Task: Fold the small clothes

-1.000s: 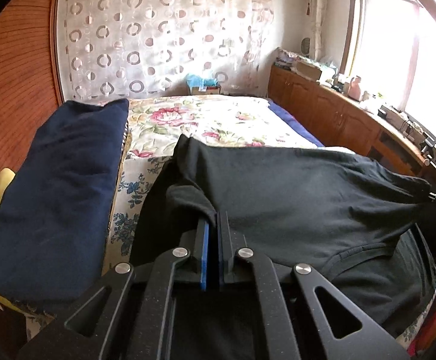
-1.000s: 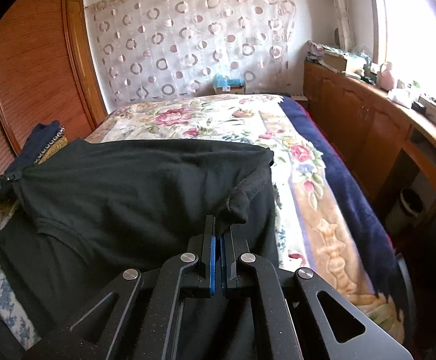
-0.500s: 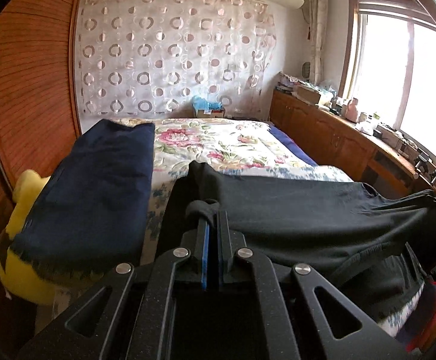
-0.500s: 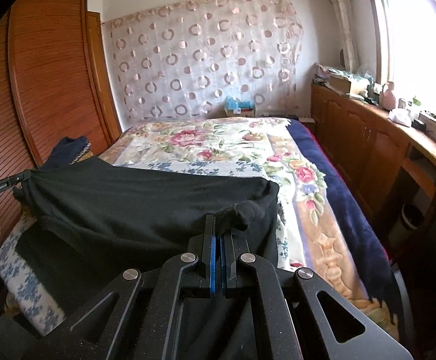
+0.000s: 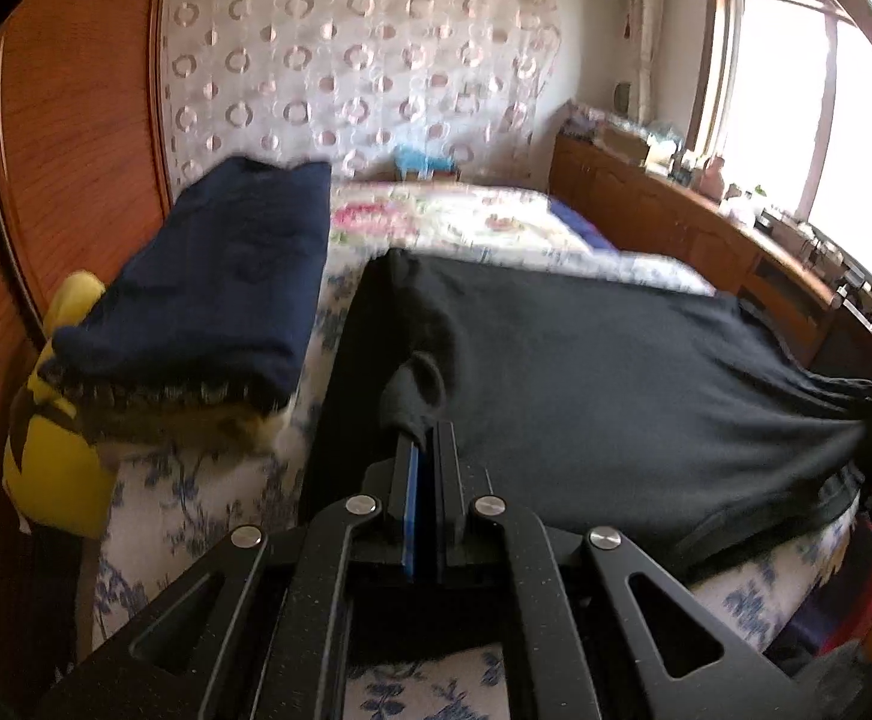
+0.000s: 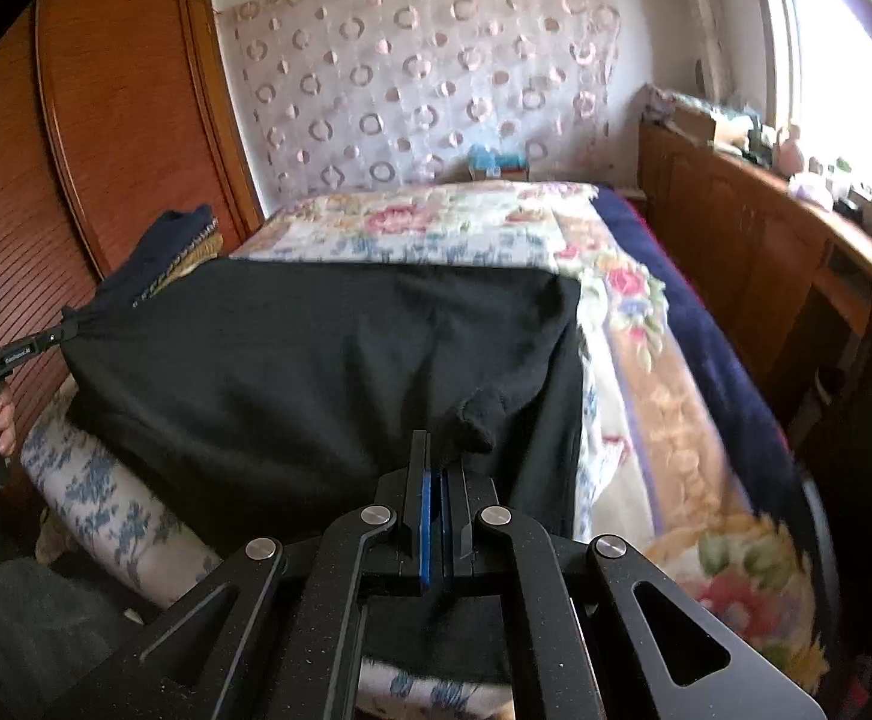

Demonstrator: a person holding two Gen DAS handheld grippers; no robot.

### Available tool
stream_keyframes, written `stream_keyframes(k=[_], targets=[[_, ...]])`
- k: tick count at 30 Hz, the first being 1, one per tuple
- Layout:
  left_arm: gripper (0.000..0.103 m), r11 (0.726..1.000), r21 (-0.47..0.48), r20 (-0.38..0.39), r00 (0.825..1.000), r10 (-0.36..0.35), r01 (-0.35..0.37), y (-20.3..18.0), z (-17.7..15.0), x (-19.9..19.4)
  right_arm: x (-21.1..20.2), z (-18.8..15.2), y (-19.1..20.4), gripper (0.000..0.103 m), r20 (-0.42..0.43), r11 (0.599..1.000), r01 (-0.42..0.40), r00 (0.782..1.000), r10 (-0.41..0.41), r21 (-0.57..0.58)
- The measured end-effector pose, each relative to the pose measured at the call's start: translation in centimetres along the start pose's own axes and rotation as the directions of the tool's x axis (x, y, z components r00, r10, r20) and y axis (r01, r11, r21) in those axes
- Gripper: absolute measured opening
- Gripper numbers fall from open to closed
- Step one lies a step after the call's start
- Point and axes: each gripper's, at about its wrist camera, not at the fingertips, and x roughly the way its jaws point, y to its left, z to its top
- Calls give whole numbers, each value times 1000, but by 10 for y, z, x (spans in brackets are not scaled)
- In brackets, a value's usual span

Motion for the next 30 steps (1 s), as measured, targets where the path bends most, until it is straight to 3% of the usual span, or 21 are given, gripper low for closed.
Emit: stream_keyframes(k=[3, 5, 6, 7, 9, 11, 13, 15, 25, 30], targets=[[7, 1000, -5, -52, 999, 0, 0, 6, -9, 10, 17, 2, -4, 4, -52, 999, 36, 998, -36, -7], [19, 1000, 2, -60, 998, 8, -8, 7, -15, 9, 26, 5, -4, 12, -71, 998, 53, 996, -54, -23], [33, 1000, 8, -53, 998, 20, -19, 7, -18, 7, 29, 8, -3, 25, -70, 997, 69, 995, -72, -32], [43, 1000, 10, -46, 999, 27, -27, 8, -20, 5, 29, 9, -2, 31, -65, 996, 79, 995, -81, -37], [46, 1000, 3, -44, 999, 22, -22, 12, -24, 1, 28, 14, 0, 48, -44, 995, 89, 995, -91, -42], [53, 1000, -4, -47, 999, 28, -28, 16, -27, -1, 24, 18, 4, 55, -19, 992, 117, 993, -118, -48], [63, 999, -6, -53, 998, 37, -37, 19, -32, -1, 25, 23, 8, 56, 8, 991, 115, 993, -115, -61], [66, 1000, -16, -68, 997, 23, -24, 23, -35, 3, 34, 24, 16, 57, 13, 992, 107, 994, -106, -74], [68, 998, -17, -100, 993, 59, -62, 21, -44, 12, 124, 38, 54, 58, -8, 992, -15, 1000, 14, -128], [68, 998, -16, -104, 993, 60, -62, 21, -46, 12, 167, 44, 68, 58, -61, 987, -59, 997, 50, -151]])
